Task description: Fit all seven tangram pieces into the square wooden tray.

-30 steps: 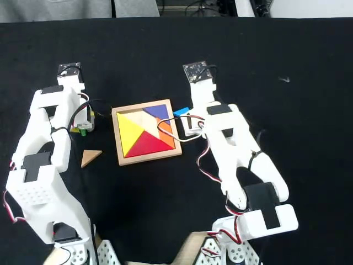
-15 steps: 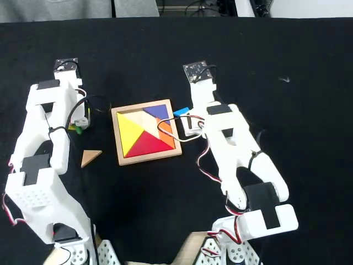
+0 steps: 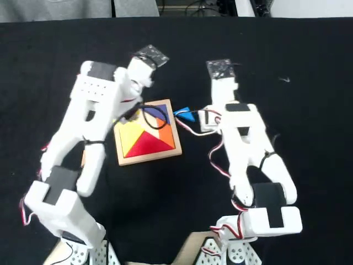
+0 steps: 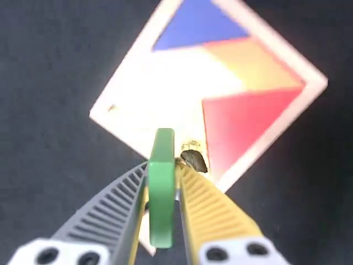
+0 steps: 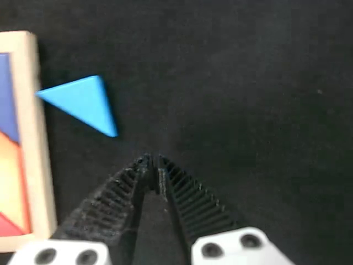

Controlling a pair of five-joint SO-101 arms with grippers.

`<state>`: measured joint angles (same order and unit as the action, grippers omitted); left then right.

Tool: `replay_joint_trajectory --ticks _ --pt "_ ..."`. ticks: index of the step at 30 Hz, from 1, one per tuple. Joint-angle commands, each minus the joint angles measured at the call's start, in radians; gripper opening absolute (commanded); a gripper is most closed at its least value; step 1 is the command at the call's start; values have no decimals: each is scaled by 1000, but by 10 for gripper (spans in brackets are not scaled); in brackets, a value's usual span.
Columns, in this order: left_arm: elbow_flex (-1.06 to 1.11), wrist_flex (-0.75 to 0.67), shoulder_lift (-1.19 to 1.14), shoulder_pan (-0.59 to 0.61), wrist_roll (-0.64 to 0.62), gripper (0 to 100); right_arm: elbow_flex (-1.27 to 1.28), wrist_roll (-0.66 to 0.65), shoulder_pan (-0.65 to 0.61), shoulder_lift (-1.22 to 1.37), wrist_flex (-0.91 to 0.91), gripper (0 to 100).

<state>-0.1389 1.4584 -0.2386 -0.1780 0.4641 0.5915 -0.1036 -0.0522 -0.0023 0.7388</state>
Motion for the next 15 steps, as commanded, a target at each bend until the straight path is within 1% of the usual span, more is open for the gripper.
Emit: replay_joint_trajectory --ticks 1,4,7,15 --pt "-62 -74 -66 -35 -175 29 -51 2 17 -10 -20 11" --pt "-58 -138 -138 -38 -318 29 -51 2 17 -8 -21 11" --pt "-64 -163 -183 -42 -382 29 -51 2 17 -10 -21 11" --pt "-58 -273 -198 -39 -385 29 -51 2 15 -10 -21 11"
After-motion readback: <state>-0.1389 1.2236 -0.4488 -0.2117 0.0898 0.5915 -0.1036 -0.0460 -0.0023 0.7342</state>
